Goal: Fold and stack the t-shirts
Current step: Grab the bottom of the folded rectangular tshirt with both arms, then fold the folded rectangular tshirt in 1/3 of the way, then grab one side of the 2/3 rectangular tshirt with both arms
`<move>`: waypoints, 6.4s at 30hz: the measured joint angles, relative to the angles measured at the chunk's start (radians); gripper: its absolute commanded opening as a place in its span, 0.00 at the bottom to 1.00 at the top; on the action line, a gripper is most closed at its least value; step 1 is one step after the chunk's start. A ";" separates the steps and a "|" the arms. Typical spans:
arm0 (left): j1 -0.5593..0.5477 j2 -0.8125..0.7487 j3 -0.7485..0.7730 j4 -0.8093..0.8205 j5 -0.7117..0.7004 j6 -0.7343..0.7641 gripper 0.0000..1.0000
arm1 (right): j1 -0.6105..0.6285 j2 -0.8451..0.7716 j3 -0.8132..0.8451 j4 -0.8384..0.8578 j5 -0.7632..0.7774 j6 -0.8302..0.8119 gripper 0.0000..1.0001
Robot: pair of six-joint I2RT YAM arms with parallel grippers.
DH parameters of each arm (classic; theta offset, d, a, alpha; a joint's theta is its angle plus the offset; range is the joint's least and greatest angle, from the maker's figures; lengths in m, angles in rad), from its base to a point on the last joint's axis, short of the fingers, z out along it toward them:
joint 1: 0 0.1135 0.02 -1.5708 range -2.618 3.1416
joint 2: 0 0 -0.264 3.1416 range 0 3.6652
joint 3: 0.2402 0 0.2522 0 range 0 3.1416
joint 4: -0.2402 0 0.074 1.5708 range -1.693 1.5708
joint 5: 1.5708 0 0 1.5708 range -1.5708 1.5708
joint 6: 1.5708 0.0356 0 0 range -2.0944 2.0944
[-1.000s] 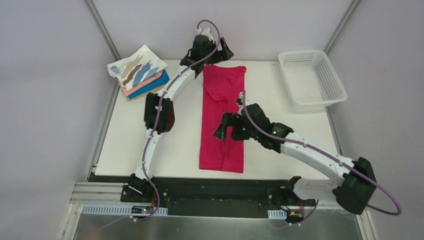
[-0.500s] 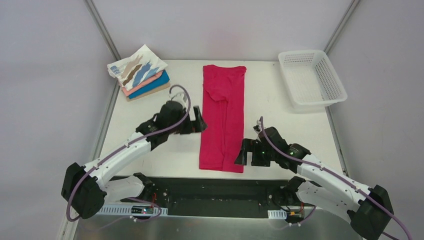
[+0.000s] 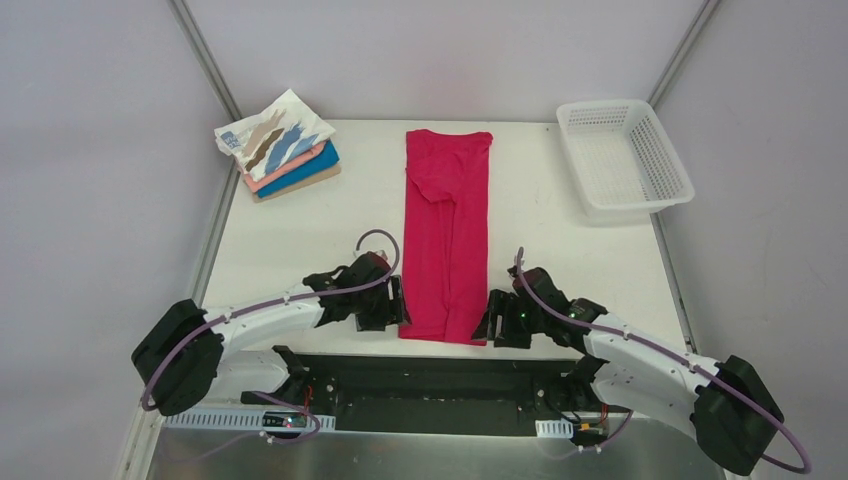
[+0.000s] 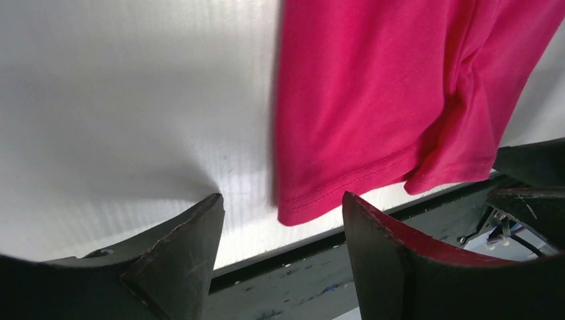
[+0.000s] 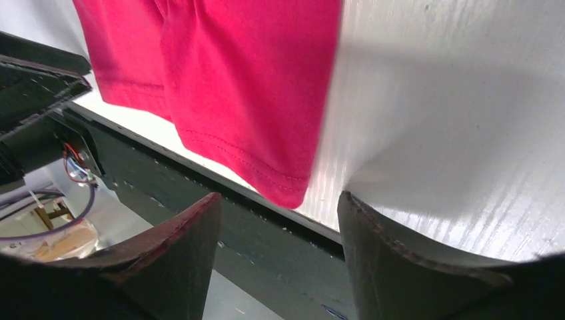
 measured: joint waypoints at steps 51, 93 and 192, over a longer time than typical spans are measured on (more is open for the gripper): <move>0.201 0.180 0.356 0.110 0.049 0.133 0.00 | -0.119 0.201 0.354 0.068 0.185 -0.028 0.00; 0.447 0.801 0.805 0.114 0.138 0.242 0.16 | -0.409 0.916 0.801 0.222 0.185 -0.071 0.19; 0.461 0.536 0.280 0.391 0.235 0.111 0.00 | -0.395 0.677 0.374 0.397 -0.071 0.120 0.65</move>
